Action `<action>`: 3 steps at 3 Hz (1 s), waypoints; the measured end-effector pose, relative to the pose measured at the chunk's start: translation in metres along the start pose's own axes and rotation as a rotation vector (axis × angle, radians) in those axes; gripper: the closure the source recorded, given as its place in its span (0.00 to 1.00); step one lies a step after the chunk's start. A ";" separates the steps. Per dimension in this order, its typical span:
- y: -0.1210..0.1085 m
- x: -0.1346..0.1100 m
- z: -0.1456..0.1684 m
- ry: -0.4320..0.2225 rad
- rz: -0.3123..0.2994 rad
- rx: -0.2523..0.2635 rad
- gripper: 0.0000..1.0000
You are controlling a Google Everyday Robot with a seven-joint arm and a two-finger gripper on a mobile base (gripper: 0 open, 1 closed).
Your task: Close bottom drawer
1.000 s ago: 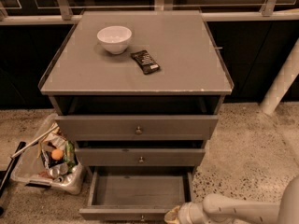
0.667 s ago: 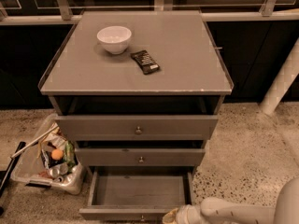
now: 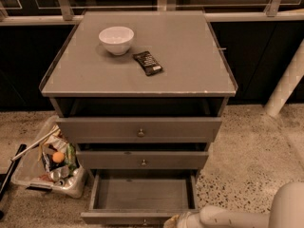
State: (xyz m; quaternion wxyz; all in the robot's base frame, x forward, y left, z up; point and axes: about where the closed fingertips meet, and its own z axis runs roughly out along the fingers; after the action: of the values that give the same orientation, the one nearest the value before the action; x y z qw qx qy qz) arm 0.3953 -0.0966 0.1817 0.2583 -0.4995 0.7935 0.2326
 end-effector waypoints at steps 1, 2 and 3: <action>-0.015 0.012 0.013 0.022 0.006 0.027 0.81; -0.015 0.012 0.013 0.022 0.006 0.028 0.58; -0.015 0.012 0.013 0.022 0.006 0.028 0.35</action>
Offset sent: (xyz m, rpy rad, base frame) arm 0.0101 -0.0053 -0.0171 -0.0265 -0.0049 -0.0181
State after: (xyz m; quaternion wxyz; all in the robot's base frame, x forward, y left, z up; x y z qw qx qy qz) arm 0.4070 -0.1024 0.1628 0.2558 -0.4958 0.8011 0.2169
